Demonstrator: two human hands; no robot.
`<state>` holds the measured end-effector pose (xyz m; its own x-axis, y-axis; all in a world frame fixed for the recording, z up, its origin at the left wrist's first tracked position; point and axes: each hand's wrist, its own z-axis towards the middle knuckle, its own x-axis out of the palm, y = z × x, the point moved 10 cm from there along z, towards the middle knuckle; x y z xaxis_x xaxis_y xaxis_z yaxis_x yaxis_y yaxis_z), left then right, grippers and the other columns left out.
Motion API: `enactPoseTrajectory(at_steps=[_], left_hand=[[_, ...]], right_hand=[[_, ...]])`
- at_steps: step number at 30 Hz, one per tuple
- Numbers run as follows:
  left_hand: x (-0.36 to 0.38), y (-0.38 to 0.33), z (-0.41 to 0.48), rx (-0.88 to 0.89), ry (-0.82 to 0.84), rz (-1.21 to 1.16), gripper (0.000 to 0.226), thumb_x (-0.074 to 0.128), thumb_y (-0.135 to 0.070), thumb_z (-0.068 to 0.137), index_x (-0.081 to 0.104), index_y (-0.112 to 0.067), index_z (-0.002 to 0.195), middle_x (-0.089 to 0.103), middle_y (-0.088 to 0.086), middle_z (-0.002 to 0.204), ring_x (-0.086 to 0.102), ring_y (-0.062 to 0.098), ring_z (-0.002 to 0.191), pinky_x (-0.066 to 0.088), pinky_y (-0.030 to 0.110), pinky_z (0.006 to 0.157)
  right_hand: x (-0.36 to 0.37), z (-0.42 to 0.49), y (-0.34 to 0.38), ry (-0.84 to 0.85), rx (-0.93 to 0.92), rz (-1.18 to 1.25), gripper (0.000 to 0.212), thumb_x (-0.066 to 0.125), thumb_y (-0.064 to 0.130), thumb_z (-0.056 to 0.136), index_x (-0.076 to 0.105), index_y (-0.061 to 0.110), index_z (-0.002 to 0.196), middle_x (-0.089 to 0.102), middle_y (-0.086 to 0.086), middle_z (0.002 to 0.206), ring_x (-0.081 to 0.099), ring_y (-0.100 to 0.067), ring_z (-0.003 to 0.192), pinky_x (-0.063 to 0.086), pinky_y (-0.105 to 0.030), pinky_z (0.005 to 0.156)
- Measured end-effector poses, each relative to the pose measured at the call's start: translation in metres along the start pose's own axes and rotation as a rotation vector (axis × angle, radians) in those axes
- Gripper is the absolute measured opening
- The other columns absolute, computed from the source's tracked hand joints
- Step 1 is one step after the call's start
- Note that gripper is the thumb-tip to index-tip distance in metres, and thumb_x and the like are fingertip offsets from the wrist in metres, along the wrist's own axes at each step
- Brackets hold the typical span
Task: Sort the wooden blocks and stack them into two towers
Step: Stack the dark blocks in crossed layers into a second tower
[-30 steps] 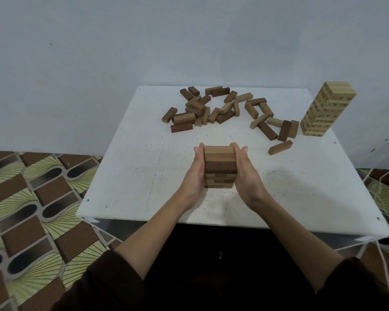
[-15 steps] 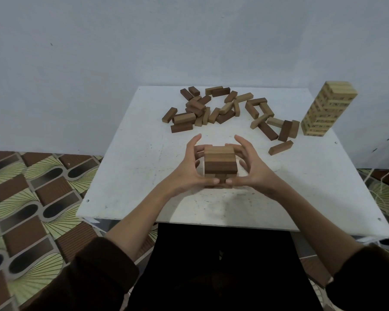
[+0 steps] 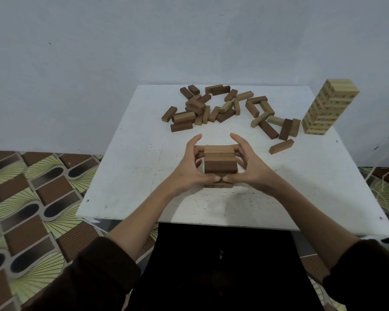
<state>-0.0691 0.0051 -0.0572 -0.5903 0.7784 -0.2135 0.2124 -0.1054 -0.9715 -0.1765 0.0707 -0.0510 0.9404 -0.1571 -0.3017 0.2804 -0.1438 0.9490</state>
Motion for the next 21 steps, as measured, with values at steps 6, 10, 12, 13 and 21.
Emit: enactPoseTrajectory(at_steps=[6, 10, 12, 13, 21], left_hand=[[0.0003, 0.0035, 0.0009, -0.009, 0.019, -0.006, 0.116, 0.084, -0.011, 0.063, 0.006, -0.03, 0.147, 0.043, -0.008, 0.127, 0.044, 0.01, 0.125, 0.033, 0.023, 0.108], [0.0017, 0.0033, 0.0002, -0.014, 0.008, -0.019, 0.117, 0.082, -0.02, 0.057, 0.007, -0.032, 0.146, 0.042, -0.002, 0.132, 0.044, 0.013, 0.126, 0.034, 0.026, 0.108], [0.0014, 0.0038, 0.0001, -0.018, 0.002, -0.027, 0.117, 0.082, -0.021, 0.057, 0.007, -0.032, 0.146, 0.042, 0.0, 0.133, 0.044, 0.015, 0.126, 0.034, 0.029, 0.11], [0.0014, 0.0044, 0.0001, -0.021, 0.0, -0.029, 0.117, 0.083, -0.021, 0.057, 0.007, -0.032, 0.146, 0.042, 0.0, 0.133, 0.044, 0.015, 0.126, 0.034, 0.029, 0.11], [0.0025, 0.0102, -0.001, -0.028, 0.004, -0.029, 0.114, 0.081, 0.003, 0.066, 0.007, -0.029, 0.147, 0.042, 0.0, 0.132, 0.045, 0.016, 0.126, 0.039, 0.036, 0.108]], right_hand=[[0.0011, -0.0008, -0.0032, 0.001, 0.013, 0.012, 0.112, 0.081, 0.024, 0.058, 0.011, 0.033, 0.145, 0.04, 0.002, 0.136, 0.037, -0.014, 0.13, 0.023, -0.034, 0.115], [0.0014, -0.0011, -0.0041, 0.004, 0.012, 0.026, 0.113, 0.081, 0.023, 0.057, 0.011, 0.033, 0.145, 0.04, -0.001, 0.138, 0.038, -0.016, 0.131, 0.022, -0.039, 0.117], [0.0016, -0.001, -0.004, 0.001, 0.014, 0.032, 0.112, 0.081, 0.023, 0.057, 0.012, 0.035, 0.144, 0.039, -0.001, 0.138, 0.038, -0.016, 0.131, 0.024, -0.041, 0.117], [0.002, -0.0009, -0.004, 0.0, 0.015, 0.032, 0.112, 0.081, 0.024, 0.057, 0.012, 0.036, 0.143, 0.039, 0.001, 0.138, 0.038, -0.016, 0.13, 0.025, -0.041, 0.116], [0.0077, 0.0008, -0.0087, 0.013, 0.027, 0.078, 0.112, 0.083, 0.019, 0.056, 0.012, 0.043, 0.139, 0.035, 0.005, 0.137, 0.038, -0.015, 0.125, 0.043, -0.006, 0.084]])
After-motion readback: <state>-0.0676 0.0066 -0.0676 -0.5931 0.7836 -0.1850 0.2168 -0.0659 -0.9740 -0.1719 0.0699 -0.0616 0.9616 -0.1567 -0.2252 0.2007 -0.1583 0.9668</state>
